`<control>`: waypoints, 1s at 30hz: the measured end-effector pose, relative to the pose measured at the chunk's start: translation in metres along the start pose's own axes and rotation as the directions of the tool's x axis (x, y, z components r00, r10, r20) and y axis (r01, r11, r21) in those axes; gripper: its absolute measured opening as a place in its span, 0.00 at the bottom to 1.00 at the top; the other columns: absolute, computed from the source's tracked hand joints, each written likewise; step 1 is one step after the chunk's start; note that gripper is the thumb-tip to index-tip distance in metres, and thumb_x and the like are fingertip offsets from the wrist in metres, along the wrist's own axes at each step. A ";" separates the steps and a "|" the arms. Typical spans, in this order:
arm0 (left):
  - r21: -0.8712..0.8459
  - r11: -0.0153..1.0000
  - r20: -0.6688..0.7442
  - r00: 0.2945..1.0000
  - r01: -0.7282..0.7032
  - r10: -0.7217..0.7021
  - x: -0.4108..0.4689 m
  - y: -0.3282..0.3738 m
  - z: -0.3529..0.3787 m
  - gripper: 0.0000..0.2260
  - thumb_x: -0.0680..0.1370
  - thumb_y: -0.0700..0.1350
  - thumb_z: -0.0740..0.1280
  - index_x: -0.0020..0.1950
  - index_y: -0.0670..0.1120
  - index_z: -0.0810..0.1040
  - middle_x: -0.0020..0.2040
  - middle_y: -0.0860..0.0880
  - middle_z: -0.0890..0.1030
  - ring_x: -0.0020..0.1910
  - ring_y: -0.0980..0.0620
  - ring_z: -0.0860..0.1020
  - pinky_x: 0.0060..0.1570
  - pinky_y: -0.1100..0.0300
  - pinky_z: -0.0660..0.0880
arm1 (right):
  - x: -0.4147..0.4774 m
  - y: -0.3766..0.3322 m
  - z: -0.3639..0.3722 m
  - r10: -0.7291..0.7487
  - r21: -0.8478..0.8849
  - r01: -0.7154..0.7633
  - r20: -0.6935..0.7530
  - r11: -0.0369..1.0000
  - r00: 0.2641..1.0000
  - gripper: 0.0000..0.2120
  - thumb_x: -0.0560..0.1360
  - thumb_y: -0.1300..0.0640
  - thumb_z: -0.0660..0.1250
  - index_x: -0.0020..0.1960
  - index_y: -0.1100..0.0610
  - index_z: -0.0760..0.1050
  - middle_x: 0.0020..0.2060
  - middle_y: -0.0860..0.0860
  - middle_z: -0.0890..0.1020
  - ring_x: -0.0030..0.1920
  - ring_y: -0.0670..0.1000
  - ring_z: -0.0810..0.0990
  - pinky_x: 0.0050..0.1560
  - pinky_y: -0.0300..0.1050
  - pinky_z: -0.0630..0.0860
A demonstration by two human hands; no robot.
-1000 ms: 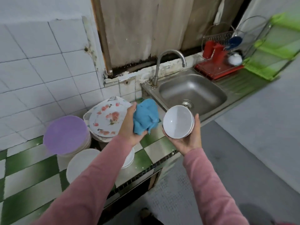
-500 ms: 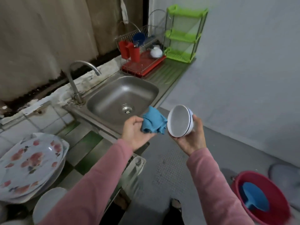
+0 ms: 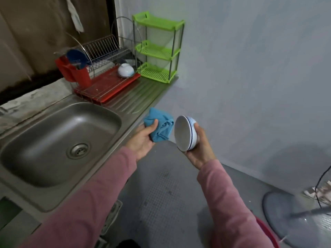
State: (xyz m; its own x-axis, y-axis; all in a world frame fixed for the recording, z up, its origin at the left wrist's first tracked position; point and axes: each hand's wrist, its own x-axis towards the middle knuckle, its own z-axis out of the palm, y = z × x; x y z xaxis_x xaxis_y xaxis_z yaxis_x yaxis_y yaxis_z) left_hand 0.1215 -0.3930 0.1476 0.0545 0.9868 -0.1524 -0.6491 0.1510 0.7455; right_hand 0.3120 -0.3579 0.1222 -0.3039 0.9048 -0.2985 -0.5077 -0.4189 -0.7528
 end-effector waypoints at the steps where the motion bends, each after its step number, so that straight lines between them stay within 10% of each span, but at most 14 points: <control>1: 0.040 0.999 -0.008 1.000 -0.014 0.015 0.014 -0.002 0.000 0.15 0.76 0.45 0.65 0.62 0.43 0.76 0.59 0.44 0.82 0.58 0.48 0.81 0.57 0.55 0.79 | 0.013 -0.003 -0.003 -0.005 -0.011 0.005 -0.005 1.000 1.000 0.30 0.73 0.41 0.71 0.71 0.54 0.73 0.63 0.56 0.80 0.56 0.53 0.79 0.46 0.48 0.81; 5: 0.164 0.981 -0.167 0.977 -0.102 0.129 0.070 0.001 -0.015 0.18 0.76 0.46 0.68 0.63 0.40 0.77 0.57 0.42 0.82 0.56 0.45 0.81 0.51 0.55 0.80 | 0.075 -0.006 -0.006 -0.032 -0.036 0.031 -0.025 0.999 0.999 0.41 0.68 0.42 0.78 0.74 0.55 0.67 0.66 0.58 0.78 0.63 0.56 0.79 0.58 0.56 0.79; 9: 0.427 0.890 -0.309 0.900 -0.158 0.308 0.121 0.022 -0.045 0.09 0.77 0.45 0.71 0.57 0.46 0.79 0.53 0.44 0.84 0.55 0.44 0.82 0.56 0.50 0.78 | 0.143 -0.008 0.013 -0.050 -0.110 0.056 0.052 0.992 0.997 0.31 0.70 0.45 0.75 0.68 0.56 0.74 0.60 0.55 0.82 0.58 0.53 0.82 0.56 0.49 0.80; 13: 0.653 0.742 -0.391 0.770 -0.153 0.503 0.168 0.060 -0.066 0.09 0.78 0.45 0.70 0.55 0.53 0.74 0.48 0.60 0.78 0.46 0.63 0.77 0.42 0.74 0.73 | 0.223 -0.015 0.052 -0.060 -0.202 0.065 0.032 0.977 0.998 0.41 0.66 0.42 0.79 0.70 0.60 0.70 0.64 0.61 0.80 0.61 0.58 0.81 0.57 0.53 0.80; 18: 0.767 0.626 -0.408 0.643 -0.145 0.648 0.222 0.110 -0.103 0.13 0.78 0.44 0.70 0.59 0.55 0.73 0.50 0.59 0.78 0.48 0.63 0.77 0.50 0.63 0.75 | 0.317 -0.025 0.111 -0.036 -0.309 0.064 0.097 0.949 0.995 0.33 0.70 0.48 0.76 0.68 0.62 0.71 0.57 0.58 0.83 0.54 0.55 0.83 0.57 0.53 0.81; 30: 0.917 0.393 -0.357 0.571 0.065 0.739 0.294 0.161 -0.173 0.19 0.79 0.43 0.69 0.70 0.49 0.74 0.54 0.58 0.78 0.50 0.60 0.76 0.44 0.81 0.66 | 0.465 -0.009 0.202 -0.044 -0.736 0.190 0.213 0.650 0.976 0.35 0.66 0.49 0.81 0.64 0.52 0.65 0.59 0.49 0.76 0.58 0.51 0.77 0.56 0.45 0.73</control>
State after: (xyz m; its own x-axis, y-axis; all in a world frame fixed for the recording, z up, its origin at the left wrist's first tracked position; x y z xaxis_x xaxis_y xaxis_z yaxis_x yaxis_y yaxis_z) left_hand -0.0981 -0.0885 0.1104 -0.7198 0.6540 0.2327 0.4448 0.1772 0.8779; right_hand 0.0119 0.0511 0.1083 -0.4460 0.8852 -0.1327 0.2055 -0.0430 -0.9777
